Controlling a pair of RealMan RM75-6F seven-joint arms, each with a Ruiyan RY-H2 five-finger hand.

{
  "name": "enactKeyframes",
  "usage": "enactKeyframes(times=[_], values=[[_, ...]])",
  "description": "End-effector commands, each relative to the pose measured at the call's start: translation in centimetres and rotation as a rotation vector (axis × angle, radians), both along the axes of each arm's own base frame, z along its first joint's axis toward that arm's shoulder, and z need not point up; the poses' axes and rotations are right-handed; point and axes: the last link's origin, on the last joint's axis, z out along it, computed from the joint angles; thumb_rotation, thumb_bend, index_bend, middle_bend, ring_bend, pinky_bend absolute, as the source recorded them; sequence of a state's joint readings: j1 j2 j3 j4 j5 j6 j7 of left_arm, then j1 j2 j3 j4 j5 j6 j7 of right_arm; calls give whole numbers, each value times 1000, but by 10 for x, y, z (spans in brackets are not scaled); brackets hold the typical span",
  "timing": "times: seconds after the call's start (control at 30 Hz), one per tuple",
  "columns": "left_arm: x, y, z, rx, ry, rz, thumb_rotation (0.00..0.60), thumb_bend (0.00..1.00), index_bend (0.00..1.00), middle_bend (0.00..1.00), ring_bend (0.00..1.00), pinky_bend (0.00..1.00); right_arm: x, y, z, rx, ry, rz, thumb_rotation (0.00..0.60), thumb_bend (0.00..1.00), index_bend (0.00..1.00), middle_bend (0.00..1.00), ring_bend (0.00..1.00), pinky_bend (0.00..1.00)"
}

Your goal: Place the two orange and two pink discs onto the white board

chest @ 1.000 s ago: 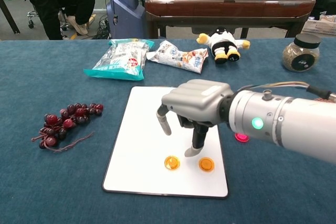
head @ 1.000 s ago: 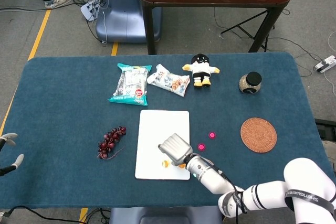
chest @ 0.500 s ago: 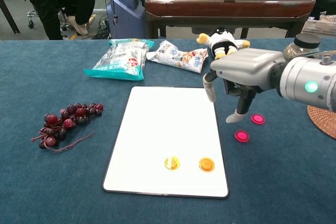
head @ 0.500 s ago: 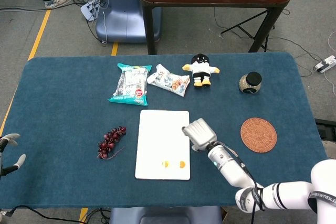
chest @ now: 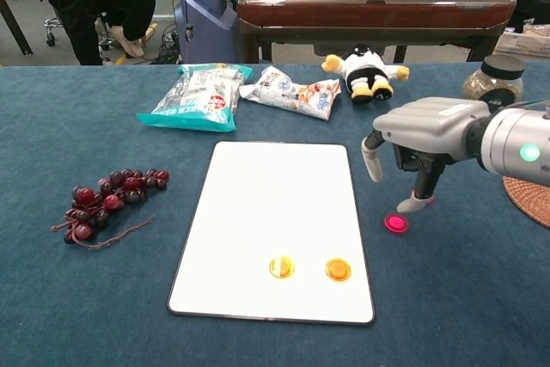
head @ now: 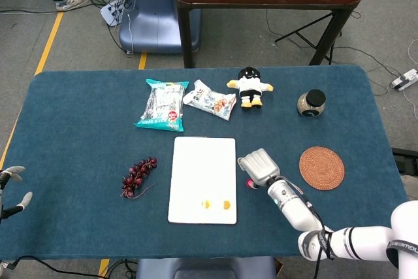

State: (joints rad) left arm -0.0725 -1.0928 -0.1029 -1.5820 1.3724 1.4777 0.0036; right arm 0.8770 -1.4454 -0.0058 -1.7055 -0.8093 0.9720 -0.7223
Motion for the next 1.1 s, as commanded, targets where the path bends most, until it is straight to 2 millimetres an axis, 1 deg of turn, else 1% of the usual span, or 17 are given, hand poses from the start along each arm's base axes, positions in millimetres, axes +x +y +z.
enactKeyframes(times=[0.03, 0.83, 1.1], values=[[0, 0, 0, -2, 0, 1, 600, 272, 375, 451, 294, 472, -3, 1, -1, 5, 10, -8, 600, 131, 442, 1000, 1000, 1000], [-1, 1, -1, -3, 0, 4, 600, 272, 375, 451, 294, 472, -24, 4, -15, 46, 43, -51, 600, 142, 441, 1000, 1000, 1000], [-1, 1, -1, -3, 0, 4, 600, 272, 375, 451, 294, 472, -25, 4, -18, 57, 42, -53, 600, 143, 441, 1000, 1000, 1000]])
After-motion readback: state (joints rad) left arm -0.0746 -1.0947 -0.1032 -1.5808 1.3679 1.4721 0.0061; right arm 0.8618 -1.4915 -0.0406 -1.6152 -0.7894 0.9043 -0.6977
